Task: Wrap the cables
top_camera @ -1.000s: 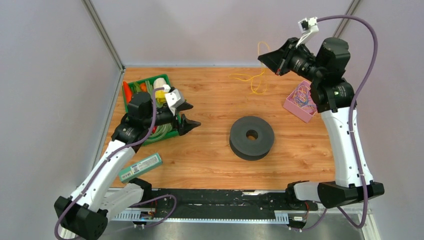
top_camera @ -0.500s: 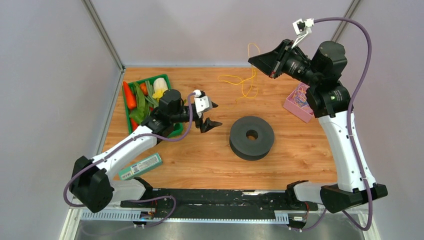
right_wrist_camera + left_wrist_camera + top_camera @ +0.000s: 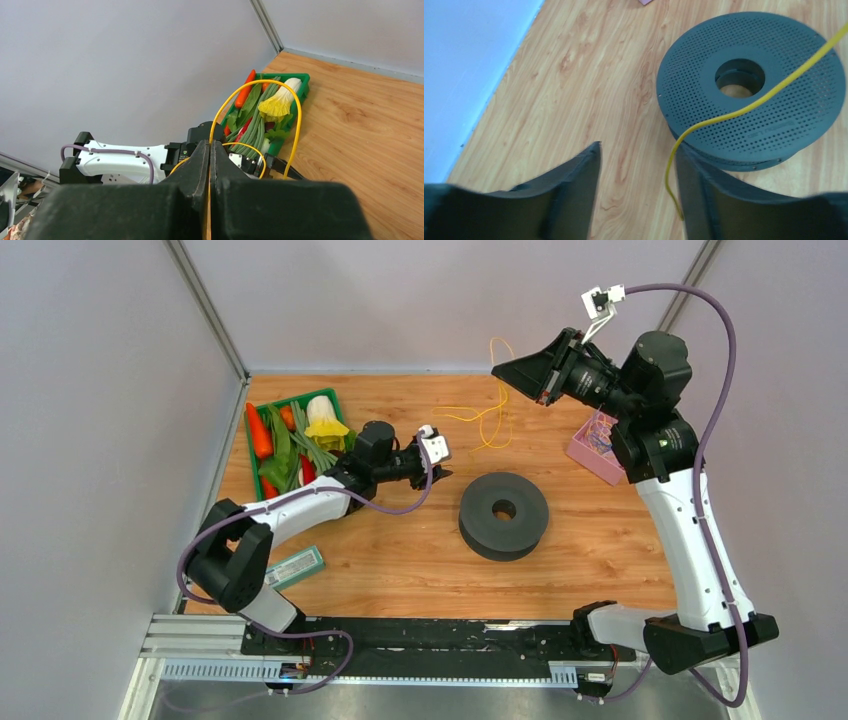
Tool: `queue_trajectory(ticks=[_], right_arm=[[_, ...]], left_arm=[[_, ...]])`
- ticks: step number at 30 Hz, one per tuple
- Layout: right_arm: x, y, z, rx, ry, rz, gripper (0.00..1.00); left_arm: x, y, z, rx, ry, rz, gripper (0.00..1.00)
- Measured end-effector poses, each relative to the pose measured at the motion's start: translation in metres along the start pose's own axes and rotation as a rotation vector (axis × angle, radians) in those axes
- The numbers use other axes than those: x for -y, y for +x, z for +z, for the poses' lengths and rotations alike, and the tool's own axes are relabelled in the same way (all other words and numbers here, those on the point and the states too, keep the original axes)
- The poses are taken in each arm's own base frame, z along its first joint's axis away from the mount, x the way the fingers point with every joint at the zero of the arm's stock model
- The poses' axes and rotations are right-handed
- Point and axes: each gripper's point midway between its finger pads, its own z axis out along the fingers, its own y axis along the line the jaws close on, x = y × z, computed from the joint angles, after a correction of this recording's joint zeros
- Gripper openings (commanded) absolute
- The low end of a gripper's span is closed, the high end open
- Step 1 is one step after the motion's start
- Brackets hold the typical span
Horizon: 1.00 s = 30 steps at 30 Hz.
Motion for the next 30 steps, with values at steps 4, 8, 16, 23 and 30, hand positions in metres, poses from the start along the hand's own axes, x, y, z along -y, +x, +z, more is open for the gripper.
queue_trajectory(ticks=[4, 8, 16, 23, 30], right_arm=[[0.003, 0.001, 0.0, -0.003, 0.007, -0.003, 0.0], [0.021, 0.008, -0.003, -0.022, 0.074, -0.029, 0.0], [0.153, 0.047, -0.029, -0.175, 0.378, 0.077, 0.87], [0.246, 0.13, -0.092, -0.391, 0.565, 0.388, 0.89], [0.192, 0.14, -0.092, -0.454, 0.388, 0.206, 0.86]], left_arm=[[0.004, -0.005, -0.001, 0.016, 0.018, -0.016, 0.0], [0.022, -0.033, -0.027, 0.043, 0.087, -0.015, 0.0], [0.069, -0.07, -0.13, -0.035, 0.177, 0.002, 0.0], [0.085, -0.083, -0.181, -0.125, 0.154, -0.178, 0.0], [0.063, -0.149, -0.2, -0.035, 0.056, -0.257, 0.0]])
